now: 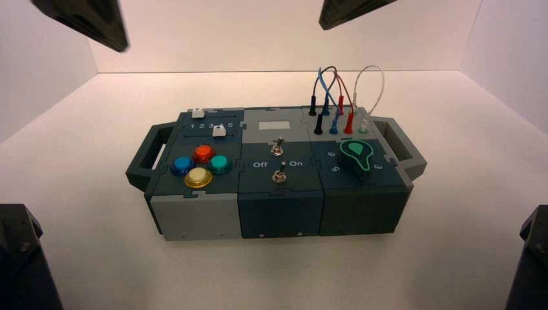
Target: Push the red button with the left gripper.
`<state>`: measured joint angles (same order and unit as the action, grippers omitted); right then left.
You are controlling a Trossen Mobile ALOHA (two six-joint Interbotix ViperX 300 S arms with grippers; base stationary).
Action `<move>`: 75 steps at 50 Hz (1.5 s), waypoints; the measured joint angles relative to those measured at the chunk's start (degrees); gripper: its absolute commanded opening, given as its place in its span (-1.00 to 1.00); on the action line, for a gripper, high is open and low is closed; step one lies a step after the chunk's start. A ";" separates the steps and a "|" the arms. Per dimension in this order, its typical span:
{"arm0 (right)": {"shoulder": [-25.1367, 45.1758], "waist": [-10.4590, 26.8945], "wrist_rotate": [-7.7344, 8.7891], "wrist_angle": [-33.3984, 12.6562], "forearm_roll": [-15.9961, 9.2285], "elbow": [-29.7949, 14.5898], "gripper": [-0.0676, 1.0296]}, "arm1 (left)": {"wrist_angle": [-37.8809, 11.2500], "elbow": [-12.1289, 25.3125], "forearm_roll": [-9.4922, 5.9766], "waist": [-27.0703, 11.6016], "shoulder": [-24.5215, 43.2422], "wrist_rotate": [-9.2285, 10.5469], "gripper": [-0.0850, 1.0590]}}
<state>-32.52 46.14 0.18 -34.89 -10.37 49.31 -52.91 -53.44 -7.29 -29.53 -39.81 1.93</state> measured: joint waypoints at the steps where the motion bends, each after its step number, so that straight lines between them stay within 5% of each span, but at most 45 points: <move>1: 0.26 0.09 0.00 0.00 -0.09 -0.18 -0.92 | 0.35 0.00 -0.18 -0.35 0.44 0.09 -0.91; 35: 4.57 1.49 0.00 1.49 -0.09 -0.97 -0.92 | 7.82 2.29 -1.23 -8.26 21.01 0.09 -0.91; 75: 4.48 1.49 0.09 1.49 -0.09 -0.97 -0.92 | 11.60 4.04 -1.32 -10.28 33.57 -0.35 -0.91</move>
<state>-28.04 47.64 0.26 -33.40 -10.46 48.34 -41.31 -49.39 -8.61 -39.81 -6.24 1.58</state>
